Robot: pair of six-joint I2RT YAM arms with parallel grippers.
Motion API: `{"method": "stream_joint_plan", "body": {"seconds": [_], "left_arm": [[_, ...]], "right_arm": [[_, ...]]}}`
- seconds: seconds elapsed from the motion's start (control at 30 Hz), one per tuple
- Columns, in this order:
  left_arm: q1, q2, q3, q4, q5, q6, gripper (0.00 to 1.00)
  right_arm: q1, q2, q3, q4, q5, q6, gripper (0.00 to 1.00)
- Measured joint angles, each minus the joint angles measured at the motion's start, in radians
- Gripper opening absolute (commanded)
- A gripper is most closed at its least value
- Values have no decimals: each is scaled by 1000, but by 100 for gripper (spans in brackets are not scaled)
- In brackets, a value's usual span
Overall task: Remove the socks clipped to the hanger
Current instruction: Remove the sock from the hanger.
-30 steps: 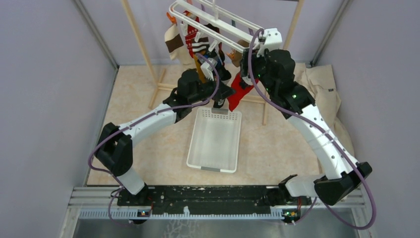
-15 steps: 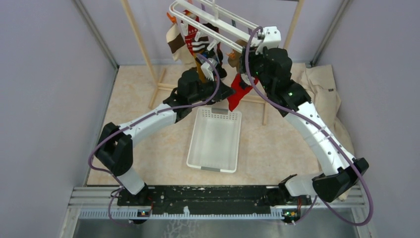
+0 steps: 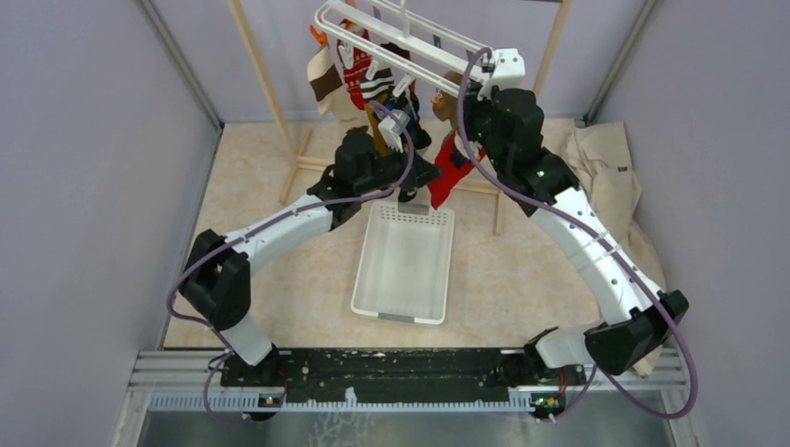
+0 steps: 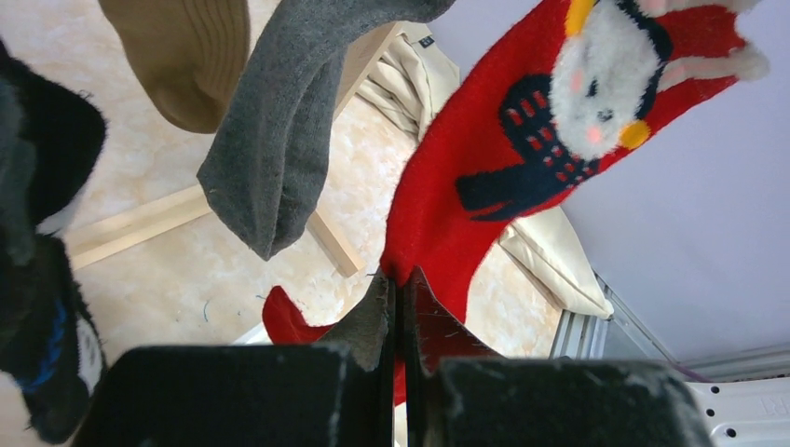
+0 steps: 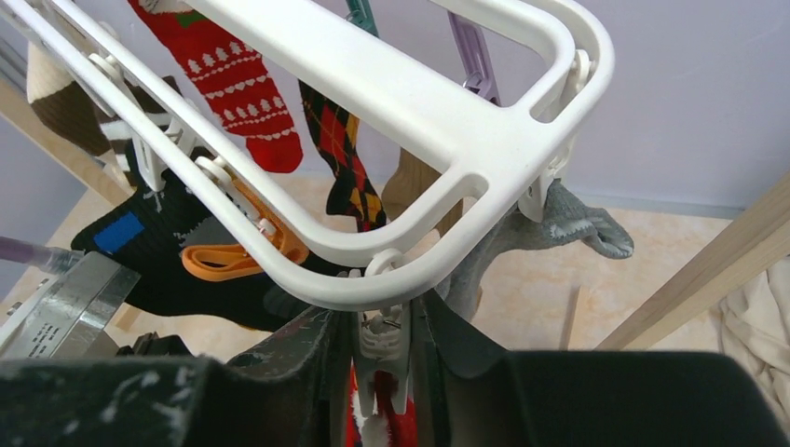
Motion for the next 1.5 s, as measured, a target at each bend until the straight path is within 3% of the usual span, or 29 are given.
{"method": "stream_joint_plan", "body": {"seconds": [0.1, 0.5, 0.7, 1.1, 1.5], "left_arm": [[0, 0, 0, -5, 0, 2, 0], [-2, -3, 0, -31, -1, 8, 0], [-2, -96, -54, -89, 0, 7, 0], [-4, -323, -169, -183, 1, 9, 3], [-4, -445, -350, -253, 1, 23, 4]], "right_arm": [[0, 0, 0, 7, 0, 0, 1], [0, 0, 11, 13, 0, -4, 0], [0, -1, 13, 14, -3, -4, 31], [0, -53, -74, 22, -29, 24, 64], [0, -229, -248, 17, -62, 77, 66]]}}
